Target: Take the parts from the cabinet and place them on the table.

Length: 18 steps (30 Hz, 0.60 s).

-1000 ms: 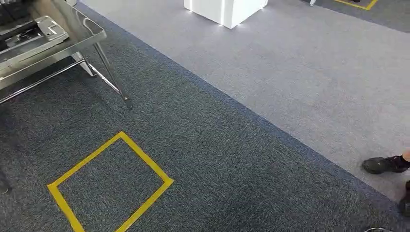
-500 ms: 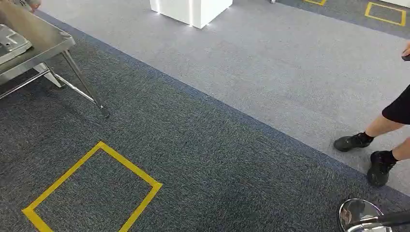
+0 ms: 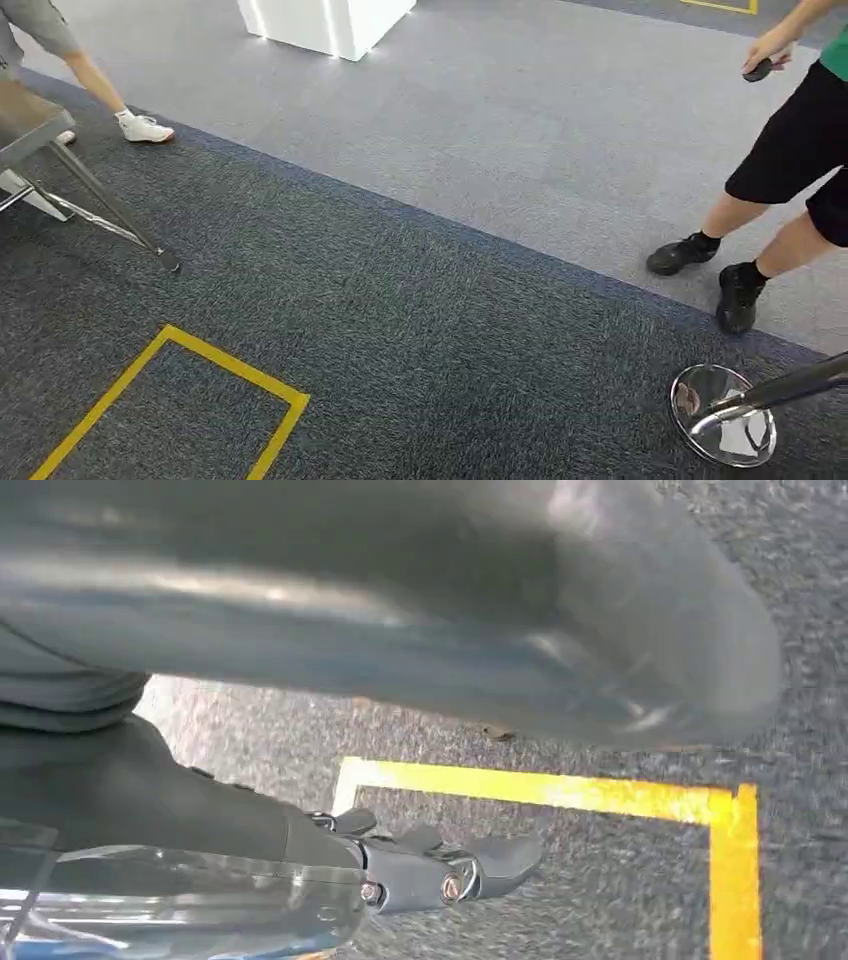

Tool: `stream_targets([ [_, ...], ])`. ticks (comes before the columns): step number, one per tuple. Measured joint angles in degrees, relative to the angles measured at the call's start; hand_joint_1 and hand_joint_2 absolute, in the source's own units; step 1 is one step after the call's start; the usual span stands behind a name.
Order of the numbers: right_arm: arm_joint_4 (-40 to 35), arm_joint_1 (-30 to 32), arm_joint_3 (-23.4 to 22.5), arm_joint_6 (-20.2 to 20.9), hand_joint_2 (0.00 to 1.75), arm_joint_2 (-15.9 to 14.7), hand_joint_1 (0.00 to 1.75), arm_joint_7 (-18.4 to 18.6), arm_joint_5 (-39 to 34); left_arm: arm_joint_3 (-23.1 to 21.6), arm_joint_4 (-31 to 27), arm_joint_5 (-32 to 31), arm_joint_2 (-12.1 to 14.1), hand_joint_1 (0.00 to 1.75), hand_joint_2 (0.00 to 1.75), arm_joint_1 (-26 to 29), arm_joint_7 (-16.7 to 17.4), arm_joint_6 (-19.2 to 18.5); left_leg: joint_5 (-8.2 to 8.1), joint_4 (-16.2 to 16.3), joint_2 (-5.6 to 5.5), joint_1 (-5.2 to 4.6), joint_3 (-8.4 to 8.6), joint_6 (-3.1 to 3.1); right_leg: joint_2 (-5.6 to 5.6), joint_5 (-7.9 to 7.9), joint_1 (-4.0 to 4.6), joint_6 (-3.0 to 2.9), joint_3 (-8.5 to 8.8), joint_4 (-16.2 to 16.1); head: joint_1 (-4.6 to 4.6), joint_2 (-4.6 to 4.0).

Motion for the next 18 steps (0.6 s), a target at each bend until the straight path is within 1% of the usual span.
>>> stream_targets([
  [1, 0.0, 0.0, 0.0, 0.0, 0.00, 0.0, 0.00, 0.1, 0.0, 0.0, 0.0, -0.1, 0.0, 0.00, 1.75, 0.0, 0.0, 0.0, 2.76, -4.5, -0.16, 0.13, 2.03, 0.08, 0.68, 0.04, -0.01, 0.09, 0.08, 0.1, 0.00, 0.00],
  [2, 0.0, 0.0, 0.0, 0.1, 0.00, 0.1, 0.00, 0.1, -0.1, 0.0, 0.0, -0.1, 0.1, 0.00, 1.75, 0.0, 0.0, -0.1, 5.75, -10.4, -0.88, 0.26, 4.77, 0.19, 1.39, 0.07, -0.04, 0.22, 0.16, 0.1, 0.00, 0.00],
  [3, 0.0, 0.0, 0.0, 0.1, 0.00, 0.2, 0.00, 0.1, -0.1, 0.0, 0.0, -0.1, 0.1, 0.00, 1.75, 0.0, 0.0, -0.1, 7.45, -15.1, -3.21, 0.46, 6.83, 0.35, 1.93, 0.10, -0.10, 0.43, 0.10, 0.2, 0.00, 0.00],
  [4, 0.0, -0.1, 0.0, 0.2, 0.00, 0.2, 0.00, 0.1, -0.1, 0.0, 0.0, -0.1, 0.1, 0.00, 1.75, 0.0, 0.0, -0.1, 6.81, -16.3, -5.20, 0.35, 7.10, 0.53, 2.51, 0.18, 0.19, 0.98, -0.24, 0.5, 0.00, 0.00],
  [5, 0.0, -0.1, 0.0, 0.2, 0.00, 0.2, 0.00, 0.1, -0.2, 0.0, 0.0, -0.1, 0.1, 0.00, 1.75, 0.0, 0.0, -0.1, 6.99, -16.1, -4.27, 0.24, 6.83, 0.93, 3.04, 0.45, -0.04, 1.41, -0.53, 0.4, 0.00, 0.00],
  [6, 0.0, 0.0, 0.0, 0.2, 0.00, 0.2, 0.00, 0.1, -0.2, 0.0, 0.0, -0.1, 0.2, 0.00, 1.75, 0.1, 0.0, 0.0, 7.01, -16.1, -3.87, -0.02, 6.77, 1.23, 3.46, 0.56, -0.17, 1.76, -0.67, 0.4, 0.00, 0.00],
  [7, 0.0, 0.3, 0.0, 0.2, 0.00, 0.2, 0.00, 0.1, -0.2, 0.0, 0.0, -0.1, 0.2, 0.00, 1.75, 0.0, 0.0, 0.0, 7.13, -16.0, -3.42, -0.27, 6.94, 1.59, 3.99, 0.78, -0.25, 2.27, -0.70, 0.1, 0.00, 0.00],
  [8, 0.0, 0.4, 0.0, 0.2, 0.00, 0.2, 0.00, 0.1, -0.2, 0.0, 0.0, -0.1, 0.2, 0.00, 1.75, 0.0, -0.1, 0.0, 7.58, -16.6, -2.88, -0.01, 7.10, 2.22, 4.47, 0.90, -0.25, 2.75, -0.86, 0.1, 0.00, 0.00],
  [9, 0.0, 0.4, 0.0, 0.4, 0.00, 0.2, 0.00, 0.0, -0.2, 0.0, 0.0, 0.0, 0.2, 0.00, 1.75, -0.2, -0.2, 0.2, 8.03, -17.0, -1.89, 0.14, 7.16, 2.79, 2.37, 0.11, -0.38, 2.64, -1.16, 1.1, 0.00, 0.00],
  [10, 0.0, 0.4, 0.0, 0.5, 0.00, 0.2, 0.00, -0.1, -0.2, 0.0, 0.0, 0.1, 0.2, 0.00, 1.75, -0.2, -0.4, 0.4, 8.16, -17.1, -1.44, 0.07, 7.03, 3.22, -0.33, -2.09, -0.15, 2.62, -2.64, 3.9, 0.04, 0.00],
  [11, 0.0, 0.3, 0.0, 0.7, 0.00, 0.2, 0.00, -0.3, -0.2, 0.0, 0.0, 0.3, 0.2, 0.00, 1.75, -0.1, -0.7, 0.5, 8.17, -17.1, -0.69, -0.10, 6.88, 3.35, -1.60, -4.70, -0.13, 2.78, -4.85, 8.5, 0.02, 0.00],
  [12, 0.0, 0.2, 0.0, 0.9, 0.00, 0.2, 0.00, -0.3, -0.3, 0.0, 0.0, 0.3, 0.2, 0.00, 1.75, 0.2, -0.9, 0.6, 8.16, -17.1, 0.17, -0.33, 6.78, 3.41, -2.15, -7.00, -0.22, 2.95, -7.27, 13.7, 0.02, 0.00],
  [13, 0.0, 0.2, 0.0, 1.0, 0.00, 0.3, 0.00, -0.3, -0.3, 0.0, 0.0, 0.3, 0.2, 0.00, 1.75, 0.3, -1.0, 0.7, 8.13, -17.0, 0.97, -0.48, 6.66, 3.44, -2.37, -8.33, -0.30, 3.09, -9.08, 17.5, 0.02, 0.00],
  [14, 0.0, 0.3, 0.0, 1.0, 0.00, 0.3, 0.00, -0.3, -0.3, 0.0, 0.0, 0.4, 0.2, 0.00, 1.75, 0.4, -1.1, 0.7, 8.12, -17.0, 1.67, -0.57, 6.59, 3.46, -2.54, -8.35, -0.33, 3.14, -9.69, 19.1, 0.02, 0.00],
  [15, 0.0, 0.5, 0.0, 1.0, 0.00, 0.3, 0.00, -0.3, -0.3, 0.0, 0.0, 0.4, 0.2, 0.00, 1.75, 0.3, -1.2, 0.7, 8.08, -17.0, 2.29, -0.65, 6.57, 3.44, -2.69, -7.11, -0.32, 3.13, -8.74, 17.7, 0.02, 0.00],
  [16, 0.0, 0.6, 0.0, 1.0, 0.00, 0.3, 0.00, -0.3, -0.3, 0.0, 0.0, 0.4, 0.2, 0.00, 1.75, 0.3, -1.2, 0.7, 7.99, -17.0, 2.86, -0.69, 6.62, 3.41, -2.95, -4.95, -0.31, 3.02, -6.38, 13.6, 0.02, 0.00],
  [17, 0.0, 0.6, 0.0, 1.0, 0.00, 0.3, 0.00, -0.3, -0.3, 0.0, 0.0, 0.4, 0.2, 0.00, 1.75, 0.3, -1.2, 0.7, 7.86, -16.9, 3.44, -0.71, 6.81, 3.27, -3.60, -2.45, -0.24, 2.80, -2.88, 7.5, 0.02, 0.00],
  [18, 0.0, 0.5, 0.0, 0.9, 0.00, 0.3, 0.00, -0.3, -0.3, 0.0, 0.0, 0.4, 0.2, 0.00, 1.75, 0.2, -1.2, 0.7, 7.69, -16.7, 3.94, -0.75, 6.96, 3.09, -5.36, -0.96, -0.06, 2.42, 0.19, 2.4, 0.02, 0.00],
])
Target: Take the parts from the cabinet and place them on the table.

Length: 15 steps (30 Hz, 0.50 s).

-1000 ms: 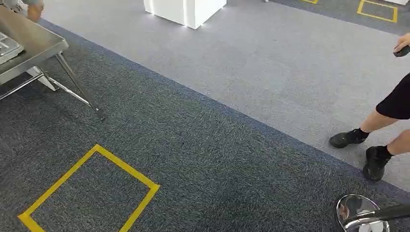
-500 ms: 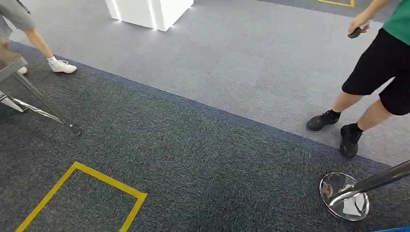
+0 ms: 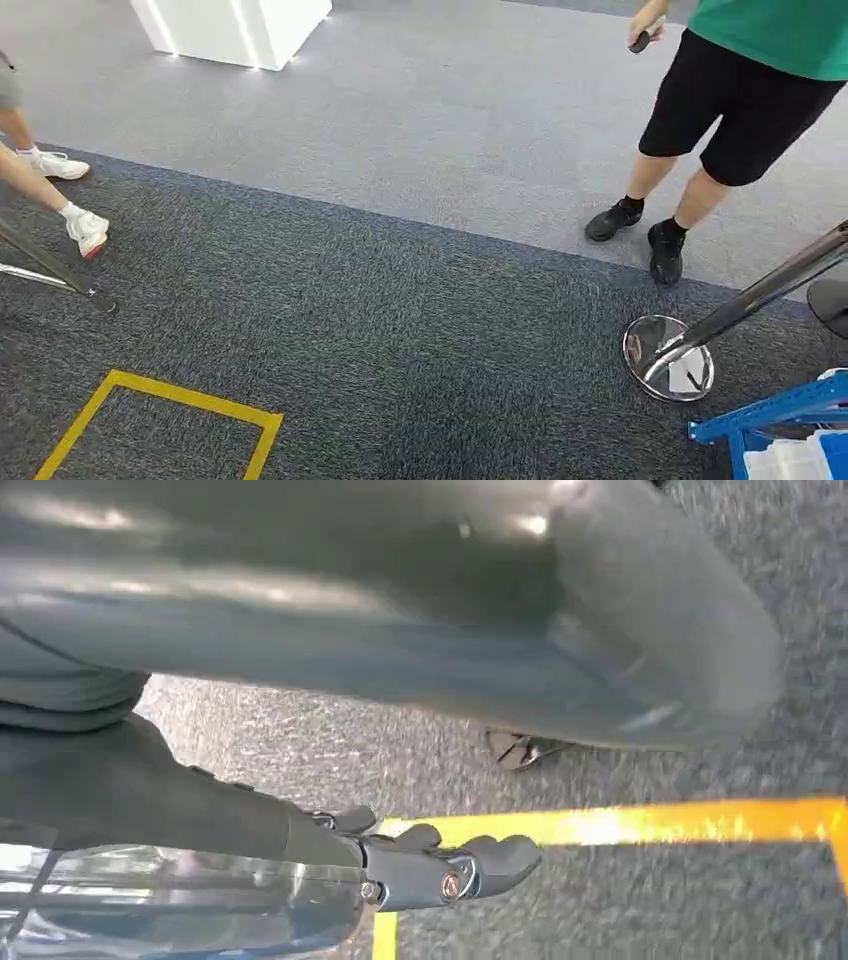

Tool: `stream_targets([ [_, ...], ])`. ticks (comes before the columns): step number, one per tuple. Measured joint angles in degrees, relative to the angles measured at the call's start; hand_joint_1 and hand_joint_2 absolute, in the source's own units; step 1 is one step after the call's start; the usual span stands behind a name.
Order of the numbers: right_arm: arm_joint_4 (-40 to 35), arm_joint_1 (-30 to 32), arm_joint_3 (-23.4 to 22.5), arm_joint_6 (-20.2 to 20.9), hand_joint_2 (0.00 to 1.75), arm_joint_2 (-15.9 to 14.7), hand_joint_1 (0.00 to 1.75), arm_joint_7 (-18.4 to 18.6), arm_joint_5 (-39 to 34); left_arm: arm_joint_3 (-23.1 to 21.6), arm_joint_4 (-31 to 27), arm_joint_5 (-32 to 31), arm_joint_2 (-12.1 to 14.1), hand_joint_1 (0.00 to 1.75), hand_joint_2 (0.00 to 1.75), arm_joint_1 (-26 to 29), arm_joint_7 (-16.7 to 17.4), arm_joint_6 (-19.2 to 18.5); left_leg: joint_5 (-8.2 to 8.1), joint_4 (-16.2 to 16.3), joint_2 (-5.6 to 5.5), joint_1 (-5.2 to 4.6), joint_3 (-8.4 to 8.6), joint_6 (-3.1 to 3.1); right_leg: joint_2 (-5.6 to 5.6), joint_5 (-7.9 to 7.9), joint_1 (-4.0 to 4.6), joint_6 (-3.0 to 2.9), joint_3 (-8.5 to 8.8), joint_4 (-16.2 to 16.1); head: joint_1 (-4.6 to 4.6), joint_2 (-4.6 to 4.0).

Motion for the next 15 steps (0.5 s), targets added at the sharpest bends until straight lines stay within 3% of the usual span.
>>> stream_targets([
  [1, 0.0, -0.2, 0.0, 0.0, 0.00, 0.0, 0.00, 0.0, 0.0, 0.0, 0.0, 0.0, 0.0, 0.00, 1.75, 0.0, 0.0, 0.0, -0.28, 0.2, 0.34, -0.40, 0.00, -0.39, -1.66, -0.55, 0.56, -0.48, 0.84, -1.9, 0.00, 0.00],
  [2, 0.0, -0.2, 0.0, 0.0, 0.00, 0.0, 0.00, -0.2, 0.0, 0.0, 0.0, 0.0, 0.0, 0.00, 1.75, 0.0, 0.0, 0.0, -0.46, 0.3, 0.60, -0.37, 0.01, -0.73, -0.66, -0.20, 0.51, -0.69, 0.71, -2.0, 0.00, 0.00],
  [5, 0.0, 0.0, 0.0, 0.0, 0.00, 0.0, 0.00, -0.2, 0.0, 0.0, 0.0, 0.0, 0.0, 0.00, 1.75, -0.4, 0.0, 0.0, -0.62, 0.0, 2.05, -0.34, 0.58, -1.51, 0.85, -0.11, 0.64, -1.37, 0.50, -2.3, 0.00, 0.00],
  [6, 0.0, 0.0, 0.0, 0.0, 0.00, 0.1, 0.00, -0.3, 0.0, 0.0, 0.0, 0.0, 0.0, 0.00, 1.75, -0.5, -0.1, 0.0, -1.22, 0.7, 1.19, -0.04, 0.42, -1.86, 1.36, 0.31, 0.03, -1.69, 0.92, -2.8, 0.00, 0.00],
  [7, 0.0, 0.0, 0.0, 0.1, 0.00, 0.2, 0.00, -0.3, 0.0, 0.0, 0.0, 0.0, 0.0, 0.00, 1.75, -0.5, -0.3, 0.0, -2.79, 2.7, -1.37, 0.06, -0.38, -2.23, 1.76, 0.44, -0.03, -1.97, 0.93, -3.0, -0.02, 0.00],
  [8, 0.0, -0.1, 0.0, 0.1, 0.00, 0.2, 0.00, -0.5, -0.1, 0.0, 0.0, 0.0, 0.0, 0.00, 1.75, -0.3, -0.4, 0.0, -5.34, 6.8, -2.94, 0.30, -2.24, -2.43, 2.18, 0.52, -0.01, -2.19, 0.79, -3.0, -0.02, 0.00],
  [10, 0.0, -0.2, 0.0, 0.1, 0.00, 0.3, 0.00, -0.6, -0.2, 0.0, 0.0, 0.0, 0.1, 0.00, 1.75, 0.0, -0.4, 0.3, -9.33, 16.2, -3.86, 0.50, -6.64, -2.79, 3.51, 0.59, 0.05, -2.30, 0.59, -2.9, -0.02, 0.00],
  [11, 0.0, -0.2, 0.0, 0.0, 0.00, 0.3, 0.00, -0.6, -0.2, 0.0, 0.0, 0.1, 0.1, 0.00, 1.75, 0.1, -0.5, 0.3, -9.68, 18.8, -3.90, 0.54, -7.98, -2.88, 4.22, 0.60, 0.05, -2.29, 0.56, -2.8, -0.02, 0.00],
  [12, 0.0, -0.1, 0.0, -0.1, 0.00, 0.3, 0.00, -0.6, -0.3, 0.0, 0.0, 0.1, 0.1, 0.00, 1.75, 0.1, -0.5, 0.5, -8.41, 18.2, -3.90, 0.65, -7.92, -2.94, 4.94, 0.60, 0.04, -2.27, 0.61, -2.7, -0.02, 0.00],
  [13, 0.0, -0.1, 0.0, -0.1, 0.00, 0.4, 0.00, -0.6, -0.5, 0.0, 0.0, 0.2, 0.2, 0.00, 1.75, 0.1, -0.5, 0.7, -5.90, 15.0, -3.96, 0.81, -6.61, -2.94, 5.64, 0.56, 0.03, -2.21, 0.65, -2.6, -0.02, 0.00],
  [15, 0.0, -0.2, 0.0, -0.3, 0.00, 0.7, 0.00, -0.4, -0.7, 0.0, 0.0, 0.2, 0.3, 0.00, 1.75, 0.1, -0.4, 1.0, -0.41, 5.0, -5.14, 1.17, -2.27, -2.92, 7.02, 0.39, -0.06, -1.86, 0.74, -2.2, -0.02, 0.00],
])
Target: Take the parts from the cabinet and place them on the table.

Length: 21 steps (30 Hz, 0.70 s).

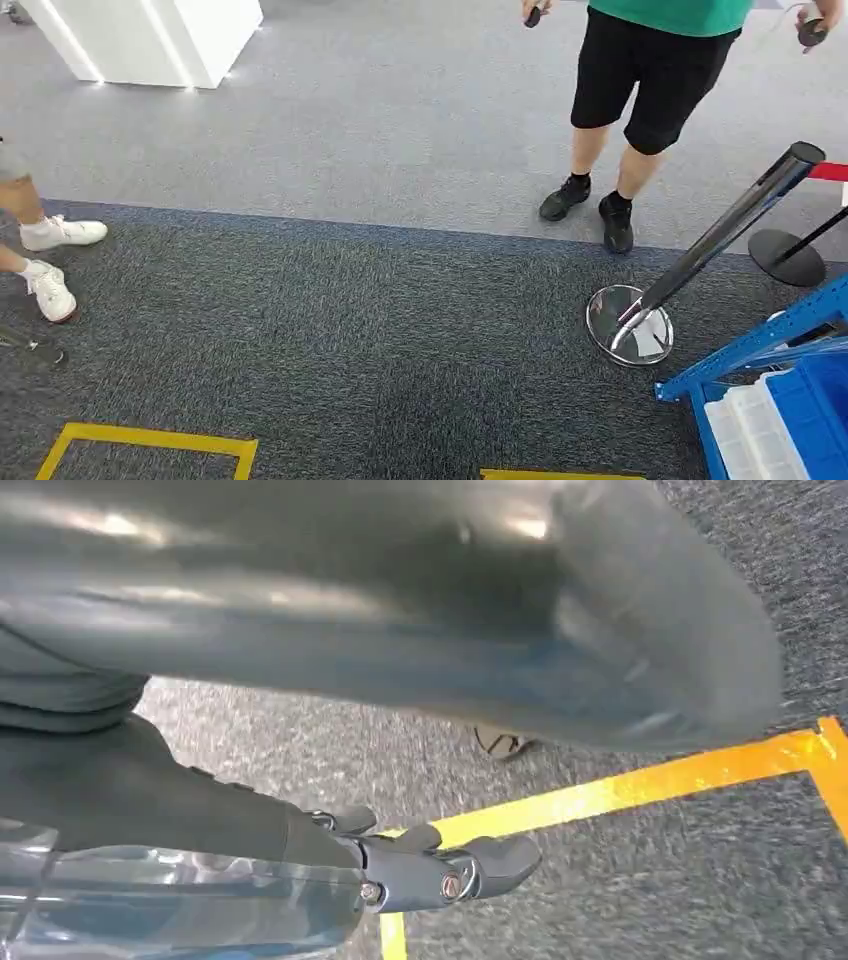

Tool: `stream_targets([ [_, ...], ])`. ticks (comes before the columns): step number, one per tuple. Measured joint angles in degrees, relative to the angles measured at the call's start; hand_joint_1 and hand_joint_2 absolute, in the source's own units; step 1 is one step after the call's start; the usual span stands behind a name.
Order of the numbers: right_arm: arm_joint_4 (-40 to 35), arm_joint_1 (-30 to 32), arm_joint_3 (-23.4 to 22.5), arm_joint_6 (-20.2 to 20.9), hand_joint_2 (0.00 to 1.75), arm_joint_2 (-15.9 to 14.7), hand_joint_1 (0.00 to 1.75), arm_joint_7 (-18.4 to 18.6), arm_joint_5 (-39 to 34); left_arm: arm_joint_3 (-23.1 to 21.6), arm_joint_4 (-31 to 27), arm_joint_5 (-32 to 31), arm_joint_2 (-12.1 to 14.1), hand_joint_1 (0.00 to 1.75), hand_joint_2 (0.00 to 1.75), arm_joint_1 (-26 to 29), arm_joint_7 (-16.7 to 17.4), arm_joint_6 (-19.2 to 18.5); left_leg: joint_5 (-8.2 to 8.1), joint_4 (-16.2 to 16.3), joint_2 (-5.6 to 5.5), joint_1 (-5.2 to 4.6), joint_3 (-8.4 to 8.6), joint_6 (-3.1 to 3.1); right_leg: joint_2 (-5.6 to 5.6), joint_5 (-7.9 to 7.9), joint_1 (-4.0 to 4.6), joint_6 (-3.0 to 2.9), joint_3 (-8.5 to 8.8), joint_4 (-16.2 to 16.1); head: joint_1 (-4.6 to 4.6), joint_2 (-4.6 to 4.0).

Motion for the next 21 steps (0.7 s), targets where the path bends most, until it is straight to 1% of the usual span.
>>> stream_targets([
  [1, 0.0, 0.0, 0.0, -0.1, 0.00, 0.1, 0.00, 0.1, -0.1, 0.0, 0.0, 0.0, 0.0, 0.00, 1.75, 0.0, 0.0, 0.1, 0.22, -3.1, -2.64, 0.33, 1.34, 0.08, 0.53, -0.02, -0.07, 0.30, -0.18, 0.1, 0.00, 0.00],
  [2, 0.0, -0.2, 0.0, -0.3, 0.00, 0.1, 0.00, 0.3, -0.1, 0.1, 0.0, 0.0, 0.0, 0.00, 1.75, 0.0, 0.1, 0.3, 0.18, -4.1, -3.25, 0.13, 1.35, 0.27, 1.13, 0.02, 0.36, 0.81, -0.68, 0.7, 0.00, 0.00],
  [3, 0.0, -0.3, 0.0, -0.6, 0.00, 0.4, 0.00, 0.6, -0.1, 0.3, 0.0, 0.0, 0.2, 0.00, 1.75, 0.0, 0.5, 0.7, 0.20, -3.5, -2.70, 0.00, 1.02, 0.67, 1.68, 0.31, -0.06, 1.25, -0.93, 0.4, 0.00, 0.00],
  [4, 0.0, -0.1, 0.0, -0.8, 0.00, 0.6, 0.00, 0.9, -0.1, 0.3, 0.0, 0.1, 0.3, 0.00, 1.75, -0.2, 0.9, 1.3, 0.26, -3.5, -2.27, -0.25, 1.16, 0.96, 2.18, 0.46, -0.04, 1.58, -1.12, 0.4, 0.00, 0.00],
  [5, 0.1, 0.0, 0.0, -0.9, 0.00, 0.8, 0.00, 1.0, -0.1, 0.4, 0.0, 0.2, 0.4, 0.00, 1.75, -0.2, 1.5, 1.9, 0.47, -3.6, -1.83, -0.32, 1.09, 1.41, 2.70, 0.67, -0.13, 2.13, -1.24, 0.2, 0.00, 0.00],
  [6, 0.0, 0.0, 0.0, -1.0, 0.00, 0.8, 0.00, 1.2, -0.1, 0.4, 0.0, 0.2, 0.4, 0.00, 1.75, -0.4, 2.1, 2.6, 1.00, -4.3, -1.09, 0.14, 1.19, 2.21, 2.38, 0.37, -0.30, 2.35, -1.39, 0.6, 0.02, 0.00],
  [7, 0.0, 0.0, 0.0, -1.2, 0.00, 0.9, 0.00, 1.3, -0.1, 0.5, 0.0, 0.2, 0.5, 0.00, 1.75, -0.5, 2.6, 3.1, 1.18, -4.5, -0.51, -0.04, 1.24, 2.50, -0.72, -0.98, 0.02, 2.37, -2.10, 2.2, 0.02, 0.00],
  [8, 0.0, -0.2, 0.0, -1.4, 0.00, 0.9, 0.00, 1.6, 0.0, 0.7, 0.0, 0.1, 0.6, 0.00, 1.75, -0.4, 3.1, 3.6, 1.21, -4.5, 0.14, -0.22, 1.13, 2.93, -2.56, -3.33, 0.11, 2.44, -3.95, 5.9, 0.02, 0.00],
  [9, 0.0, -0.3, 0.0, -1.8, 0.00, 0.9, 0.00, 1.7, 0.2, 0.9, 0.0, -0.1, 0.8, 0.00, 1.75, -0.2, 3.8, 3.8, 1.23, -4.5, 0.86, -0.42, 1.03, 3.01, -3.40, -5.56, 0.02, 2.54, -6.10, 10.4, 0.02, 0.00],
  [10, 0.0, -0.3, 0.0, -2.0, 0.00, 0.9, 0.00, 1.8, 0.3, 1.1, 0.0, -0.2, 1.1, 0.00, 1.75, 0.1, 4.2, 3.8, 1.18, -4.5, 1.70, -0.67, 0.94, 3.17, -3.83, -7.37, -0.04, 2.60, -8.21, 14.8, 0.02, 0.00],
  [11, 0.0, -0.2, 0.0, -2.4, 0.00, 0.8, 0.00, 1.8, 0.3, 1.3, 0.0, -0.2, 1.6, 0.00, 1.75, 0.2, 4.8, 3.8, 1.17, -4.5, 2.49, -0.85, 0.82, 3.20, -4.07, -8.28, -0.05, 2.63, -9.72, 18.1, 0.02, 0.00],
  [12, 0.0, -0.1, 0.0, -2.9, 0.00, 0.4, 0.00, 1.8, 0.4, 1.4, 0.0, 0.0, 1.9, 0.00, 1.75, 0.2, 5.3, 3.8, 1.16, -4.5, 3.13, -0.99, 0.81, 3.21, -4.24, -7.69, -0.04, 2.60, -9.73, 18.4, 0.02, 0.00],
  [13, 0.0, 0.0, 0.0, -3.0, 0.00, -0.1, 0.00, 1.8, 0.5, 1.5, 0.0, 0.4, 2.1, 0.00, 1.75, 0.1, 5.8, 3.8, 1.15, -4.5, 3.68, -1.11, 0.79, 3.22, -4.32, -5.99, 0.00, 2.44, -8.23, 15.9, 0.02, 0.00],
  [14, 0.0, 0.1, 0.0, -3.1, 0.00, -0.6, 0.00, 1.8, 0.5, 1.7, -0.1, 0.5, 2.4, 0.00, 1.75, 0.1, 6.0, 4.0, 1.13, -4.5, 4.27, -1.23, 0.86, 3.21, -4.68, -3.70, 0.08, 2.14, -5.46, 11.1, 0.02, 0.00],
  [15, 0.0, 0.1, 0.0, -3.2, 0.00, -1.2, 0.00, 1.8, 0.6, 1.8, -0.1, 0.8, 2.5, 0.00, 1.75, 0.0, 6.2, 4.0, 1.08, -4.5, 4.75, -1.29, 1.10, 3.15, -5.99, -1.64, 0.32, 1.67, -2.12, 5.4, 0.02, 0.00],
  [16, 0.0, -0.1, 0.0, -3.1, 0.00, -1.7, 0.00, 1.8, 0.8, 2.0, -0.1, 1.0, 2.7, 0.00, 1.75, 0.0, 6.3, 4.0, 1.02, -4.5, 5.25, -1.33, 1.25, 3.05, -8.63, -0.99, 0.79, 1.06, 0.54, 1.1, 0.02, 0.00],
  [17, -0.1, -0.3, 0.0, -3.1, 0.00, -2.1, 0.00, 1.8, 1.0, 2.2, -0.1, 1.0, 2.8, 0.00, 1.75, 0.1, 6.3, 3.9, 0.73, -4.2, 5.66, -1.76, 1.25, 2.62, -8.87, -1.07, 1.03, 0.86, 0.54, 0.2, 0.00, 0.00],
  [18, -0.1, -0.3, 0.1, -2.8, 0.00, -2.3, 0.00, 1.8, 1.2, 2.4, -0.1, 1.0, 3.0, 0.00, 1.75, 0.0, 6.2, 3.7, 0.74, -4.3, 6.11, -1.59, 1.28, 2.39, -7.92, -0.92, 1.28, 0.69, 0.37, 0.2, 0.00, 0.00],
  [20, -0.1, -0.1, 0.2, -2.5, 0.00, -2.6, 0.00, 1.8, 1.3, 2.7, -0.1, 1.0, 3.1, 0.00, 1.75, -0.2, 5.7, 3.4, 0.79, -4.5, 7.07, -1.46, 1.60, 1.94, -6.87, -0.79, 1.43, 0.32, 0.17, 0.1, 0.02, 0.00],
  [21, -0.1, -0.1, 0.3, -2.4, 0.00, -2.7, 0.00, 1.8, 1.3, 2.7, -0.2, 1.0, 3.1, 0.00, 1.75, -0.4, 5.4, 3.3, 0.50, -4.3, 7.25, -1.69, 1.63, 1.53, -6.16, -0.24, 0.81, -0.14, 0.60, -0.6, 0.00, 0.00],
])
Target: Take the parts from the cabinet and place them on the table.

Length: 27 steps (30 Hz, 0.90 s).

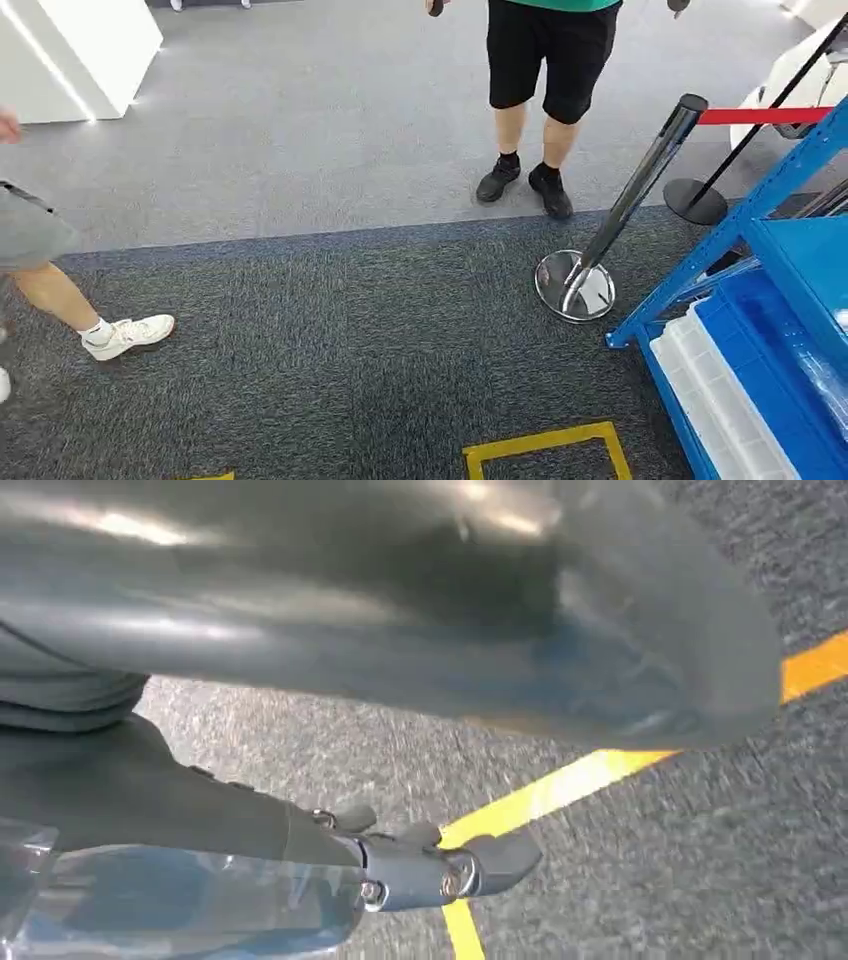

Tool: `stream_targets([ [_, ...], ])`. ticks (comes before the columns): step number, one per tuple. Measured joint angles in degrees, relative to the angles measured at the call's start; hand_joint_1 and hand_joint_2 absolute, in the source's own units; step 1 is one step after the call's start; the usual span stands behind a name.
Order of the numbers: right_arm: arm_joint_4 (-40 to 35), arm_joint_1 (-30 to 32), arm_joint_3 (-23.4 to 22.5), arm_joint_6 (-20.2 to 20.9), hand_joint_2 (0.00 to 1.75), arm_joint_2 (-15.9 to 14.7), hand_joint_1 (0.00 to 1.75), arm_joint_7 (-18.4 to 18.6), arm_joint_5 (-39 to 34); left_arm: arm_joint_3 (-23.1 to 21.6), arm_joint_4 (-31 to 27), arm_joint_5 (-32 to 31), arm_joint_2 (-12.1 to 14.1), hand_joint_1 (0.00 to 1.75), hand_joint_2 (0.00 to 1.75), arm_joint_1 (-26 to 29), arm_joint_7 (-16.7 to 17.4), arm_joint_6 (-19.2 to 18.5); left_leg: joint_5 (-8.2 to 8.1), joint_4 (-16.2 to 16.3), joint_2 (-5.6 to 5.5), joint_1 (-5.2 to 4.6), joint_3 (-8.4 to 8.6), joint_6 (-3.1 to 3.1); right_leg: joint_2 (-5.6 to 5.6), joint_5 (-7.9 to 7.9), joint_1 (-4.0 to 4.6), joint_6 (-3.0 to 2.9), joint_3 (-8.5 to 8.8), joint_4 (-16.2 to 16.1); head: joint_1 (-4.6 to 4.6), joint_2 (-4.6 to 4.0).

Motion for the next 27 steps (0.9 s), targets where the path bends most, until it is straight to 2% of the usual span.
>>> stream_targets([
  [1, 0.0, 0.0, 0.1, 0.2, 0.00, 0.0, 0.00, 0.0, 0.0, 0.0, 0.0, -0.1, 0.0, 0.00, 1.75, -0.1, -0.3, -0.2, -0.92, 1.2, -2.66, 0.40, -0.37, -0.46, 0.34, 0.27, -0.10, -0.12, 0.08, -0.3, 0.02, 0.00],
  [2, 0.0, -0.1, 0.1, 0.2, 0.00, 0.0, 0.00, 0.0, 0.1, 0.0, 0.0, -0.2, 0.0, 0.00, 1.75, 0.0, -0.5, -0.4, -3.11, 4.3, -4.62, 0.55, -1.71, -0.63, 0.79, 0.41, -0.21, -0.47, -0.05, -0.3, 0.00, 0.00],
  [3, 0.0, -0.2, 0.2, 0.2, 0.00, 0.1, 0.00, 0.2, 0.2, 0.0, 0.0, -0.2, 0.0, 0.00, 1.75, 0.2, -0.9, -0.5, -5.68, 8.9, -5.55, 0.74, -3.74, -0.84, 1.46, 0.51, -0.20, -0.60, -0.18, -0.3, 0.00, 0.00],
  [4, 0.0, -0.3, 0.3, 0.1, 0.00, 0.2, 0.00, 0.6, 0.2, 0.0, 0.0, -0.2, 0.1, 0.00, 1.75, 0.4, -1.1, -0.7, -7.67, 13.4, -5.93, 0.84, -5.81, -1.03, 2.05, 0.55, -0.16, -0.68, -0.29, -0.3, 0.00, 0.00],
  [5, 0.0, -0.3, 0.3, 0.0, 0.00, 0.3, 0.00, 0.9, 0.2, 0.0, 0.0, -0.3, 0.1, 0.00, 1.75, 0.5, -1.2, -0.8, -8.76, 16.9, -6.02, 0.92, -7.48, -1.19, 2.78, 0.56, -0.15, -0.67, -0.39, -0.2, 0.00, 0.00],
  [6, 0.0, -0.2, 0.4, -0.2, 0.00, 0.4, 0.00, 1.1, 0.2, 0.0, 0.0, -0.7, 0.1, 0.00, 1.75, 0.5, -1.2, -1.0, -8.40, 18.1, -6.02, 1.02, -8.12, -1.27, 3.46, 0.60, -0.17, -0.62, -0.42, -0.1, 0.00, 0.00],
  [7, 0.0, -0.1, 0.5, -0.2, 0.00, 0.5, 0.00, 1.2, 0.2, 0.0, 0.0, -0.8, 0.1, 0.00, 1.75, 0.5, -1.1, -1.1, -6.66, 16.3, -6.03, 1.16, -7.30, -1.33, 4.20, 0.62, -0.22, -0.55, -0.41, 0.0, 0.00, 0.00],
  [8, 0.0, -0.1, 0.5, -0.2, 0.00, 0.5, 0.00, 1.2, 0.1, 0.0, 0.0, -0.9, 0.1, 0.00, 1.75, 0.4, -1.0, -1.1, -4.02, 12.0, -6.13, 1.32, -5.34, -1.35, 4.88, 0.58, -0.28, -0.47, -0.39, 0.2, 0.00, 0.00],
  [9, 0.0, -0.1, 0.5, -0.2, 0.00, 0.7, 0.00, 1.2, 0.1, 0.0, 0.0, -1.1, 0.3, 0.00, 1.75, 0.4, -0.9, -1.2, -1.17, 6.5, -6.80, 1.51, -2.70, -1.36, 5.64, 0.52, -0.36, -0.26, -0.39, 0.4, 0.00, 0.00],
  [10, 0.0, -0.1, 0.6, -0.2, 0.00, 0.8, 0.00, 1.2, 0.0, 0.0, 0.0, -1.2, 0.4, 0.00, 1.75, 0.4, -0.9, -1.4, 0.54, 1.9, -8.58, 1.77, -0.53, -1.33, 6.21, 0.42, -0.42, -0.06, -0.47, 0.7, 0.00, 0.00],
  [11, 0.0, -0.2, 0.6, -0.2, 0.00, 0.8, 0.00, 1.2, 0.0, 0.0, 0.0, -1.2, 0.5, 0.00, 1.75, 0.4, -0.9, -1.4, -0.37, 0.5, -10.46, 1.62, -0.14, -1.37, 6.73, 0.38, -0.17, 0.37, -0.78, 1.0, 0.02, 0.00],
  [12, 0.0, -0.2, 0.6, -0.2, 0.00, 0.8, 0.00, 1.2, 0.0, 0.0, 0.0, -1.2, 0.5, 0.00, 1.75, 0.3, -0.8, -1.5, -0.02, 0.5, -9.72, 1.60, -0.30, -0.90, 7.21, 0.55, -0.26, 0.74, -1.06, 1.0, 0.00, 0.00],
  [13, 0.0, 0.0, 0.6, -0.2, 0.00, 0.8, 0.00, 1.2, 0.0, 0.0, 0.0, -1.2, 0.6, 0.00, 1.75, 0.2, -0.8, -1.5, -0.01, 0.5, -9.39, 1.37, -0.37, -0.65, 7.72, 0.69, -0.44, 1.10, -1.18, 0.9, 0.00, 0.00],
  [15, 0.0, 0.4, 0.7, -0.2, 0.00, 0.8, 0.00, 1.2, 0.0, 0.0, 0.0, -1.2, 0.7, 0.00, 1.75, -0.1, -0.8, -1.5, 0.47, 0.1, -8.55, 1.42, -0.14, 0.31, 8.55, 0.97, -0.50, 2.03, -1.42, 0.7, 0.02, 0.00],
  [16, 0.0, 0.4, 0.7, -0.2, 0.00, 0.8, 0.00, 1.2, 0.0, 0.0, 0.0, -1.2, 0.7, 0.00, 1.75, -0.3, -0.9, -1.5, 0.86, -0.2, -7.58, 1.61, -0.09, 0.90, 6.65, 0.21, -0.68, 2.06, -1.70, 1.8, 0.00, 0.00],
  [17, 0.0, 0.3, 0.7, -0.2, 0.00, 0.8, 0.00, 1.2, 0.1, 0.0, 0.0, -1.1, 0.7, 0.00, 1.75, -0.2, -1.1, -1.6, 0.93, -0.4, -7.25, 1.55, -0.20, 1.22, 4.22, -1.67, -0.44, 2.17, -2.90, 4.0, 0.02, 0.00],
  [18, 0.0, 0.2, 0.7, -0.2, 0.00, 0.8, 0.00, 1.2, 0.2, 0.0, 0.0, -1.0, 0.7, 0.00, 1.75, 0.0, -1.1, -1.5, 0.95, -0.4, -6.51, 1.41, -0.35, 1.27, 2.91, -4.40, -0.48, 2.38, -5.14, 8.6, 0.02, 0.00],
  [19, 0.0, 0.2, 0.7, -0.1, 0.00, 0.8, 0.00, 1.2, 0.2, 0.0, 0.0, -1.0, 0.7, 0.00, 1.75, 0.2, -1.1, -1.5, 0.92, -0.4, -5.76, 1.27, -0.48, 1.33, 2.38, -6.60, -0.56, 2.53, -7.43, 13.3, 0.02, 0.00],
  [20, 0.0, 0.1, 0.7, -0.1, 0.00, 0.8, 0.00, 1.2, 0.2, 0.0, 0.0, -1.0, 0.7, 0.00, 1.75, 0.2, -1.1, -1.5, 0.90, -0.3, -4.96, 1.17, -0.64, 1.36, 2.19, -8.13, -0.65, 2.68, -9.51, 17.6, 0.02, 0.00],
  [21, 0.0, 0.2, 0.7, -0.1, 0.00, 0.9, 0.00, 1.2, 0.1, 0.0, 0.0, -1.0, 0.7, 0.00, 1.75, 0.2, -1.1, -1.5, 0.89, -0.3, -4.30, 1.09, -0.68, 1.37, 2.09, -8.19, -0.74, 2.76, -10.36, 19.5, 0.02, 0.00],
  [22, 0.0, 0.2, 0.7, -0.1, 0.00, 0.9, 0.00, 1.2, 0.1, 0.0, 0.0, -1.0, 0.7, 0.00, 1.75, 0.1, -1.1, -1.5, 0.86, -0.3, -3.73, 1.06, -0.64, 1.35, 1.97, -6.98, -0.79, 2.79, -9.67, 18.3, 0.02, 0.00],
  [23, 0.0, 0.3, 0.7, -0.1, 0.00, 0.9, 0.00, 1.2, 0.1, 0.0, 0.0, -1.0, 0.7, 0.00, 1.75, 0.1, -1.1, -1.5, 0.79, -0.3, -3.15, 1.06, -0.52, 1.28, 1.72, -4.75, -0.81, 2.71, -7.58, 14.6, 0.02, 0.00],
  [24, 0.0, 0.3, 0.7, -0.1, 0.00, 0.8, 0.00, 1.2, 0.0, 0.0, 0.0, -1.0, 0.7, 0.00, 1.75, 0.0, -1.1, -1.5, 0.69, -0.3, -2.66, 1.07, -0.35, 1.14, 1.17, -2.33, -0.80, 2.54, -4.78, 9.4, 0.02, 0.00],
  [25, 0.0, 0.2, 0.7, -0.2, 0.00, 0.8, 0.00, 1.2, 0.0, 0.0, 0.0, -1.0, 0.7, 0.00, 1.75, 0.0, -1.1, -1.5, 0.54, -0.3, -2.15, 1.03, -0.11, 0.92, -0.80, -0.28, -0.67, 2.21, -1.65, 3.9, 0.02, 0.00],
  [26, 0.0, 0.1, 0.7, -0.2, 0.00, 0.8, 0.00, 1.2, 0.0, 0.0, 0.0, -1.0, 0.7, 0.00, 1.75, 0.0, -1.1, -1.5, 0.32, -0.2, -1.67, 0.69, 0.02, 0.60, -3.52, -0.64, -0.20, 1.69, -0.36, 1.0, 0.02, 0.00],
  [27, 0.0, -0.1, 0.7, -0.2, 0.00, 0.8, 0.00, 1.2, 0.0, 0.0, 0.0, -1.0, 0.7, 0.00, 1.75, 0.0, -1.1, -1.5, 0.13, -0.1, -1.40, 0.55, 0.02, 0.19, -2.43, -0.21, -0.10, 1.41, -0.42, 1.0, 0.02, 0.00],
])
